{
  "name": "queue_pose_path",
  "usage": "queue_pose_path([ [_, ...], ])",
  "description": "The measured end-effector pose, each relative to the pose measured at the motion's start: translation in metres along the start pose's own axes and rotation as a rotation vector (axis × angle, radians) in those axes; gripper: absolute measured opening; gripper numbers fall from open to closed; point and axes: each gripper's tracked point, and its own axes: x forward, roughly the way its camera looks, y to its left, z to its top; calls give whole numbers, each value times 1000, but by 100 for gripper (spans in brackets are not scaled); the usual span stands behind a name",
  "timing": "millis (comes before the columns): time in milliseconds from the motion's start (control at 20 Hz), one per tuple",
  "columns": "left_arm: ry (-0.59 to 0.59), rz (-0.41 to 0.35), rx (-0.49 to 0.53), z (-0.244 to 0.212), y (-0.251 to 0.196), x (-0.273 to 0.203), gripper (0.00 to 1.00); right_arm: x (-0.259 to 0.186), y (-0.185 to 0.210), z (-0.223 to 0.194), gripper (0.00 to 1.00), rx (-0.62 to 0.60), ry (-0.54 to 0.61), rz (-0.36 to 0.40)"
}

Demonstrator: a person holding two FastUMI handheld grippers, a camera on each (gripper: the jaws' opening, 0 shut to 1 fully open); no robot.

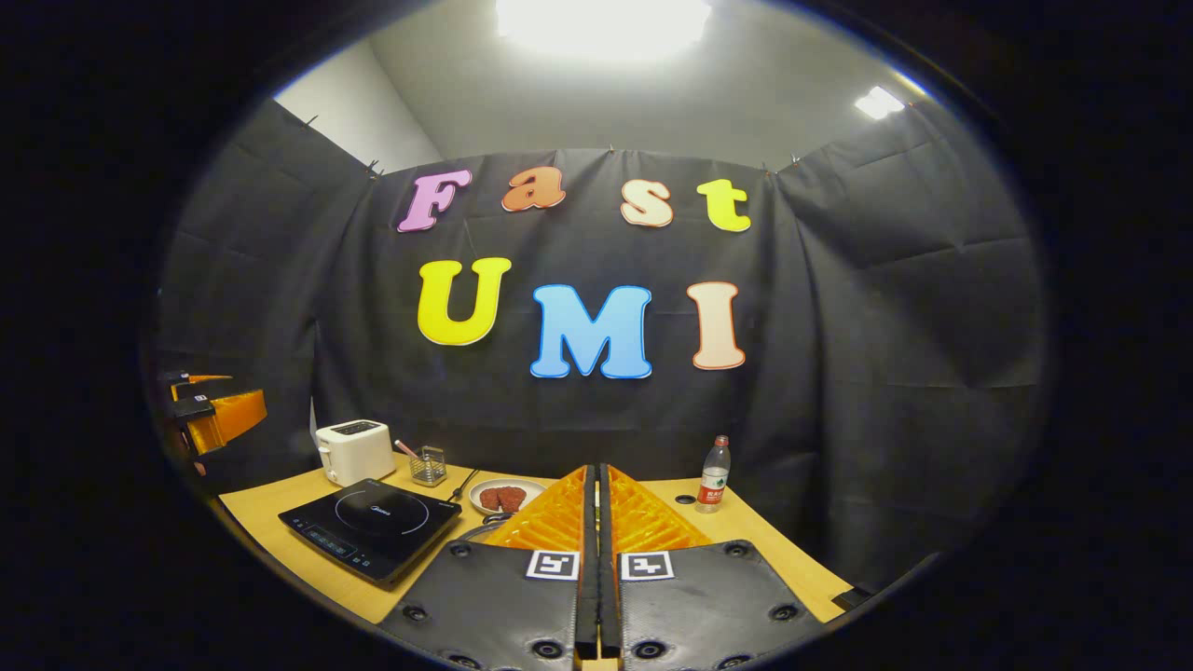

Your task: First push the handle of the pot to place it horizontally, then grasp the pot with both hands and set it on the induction cooktop.

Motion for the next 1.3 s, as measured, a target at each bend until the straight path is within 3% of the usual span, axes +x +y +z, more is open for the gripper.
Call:
queue_pose_path([
  [250,-8,-9,2,-6,16,4,90,5,20,-24,2,-24,73,44],
  [800,10,-5,-6,-23,41,12,90,12,57,-137,2,-33,382,192],
  [1300,88,63,27,-47,15,48,88,28,55,-220,2,-33,613,364],
])
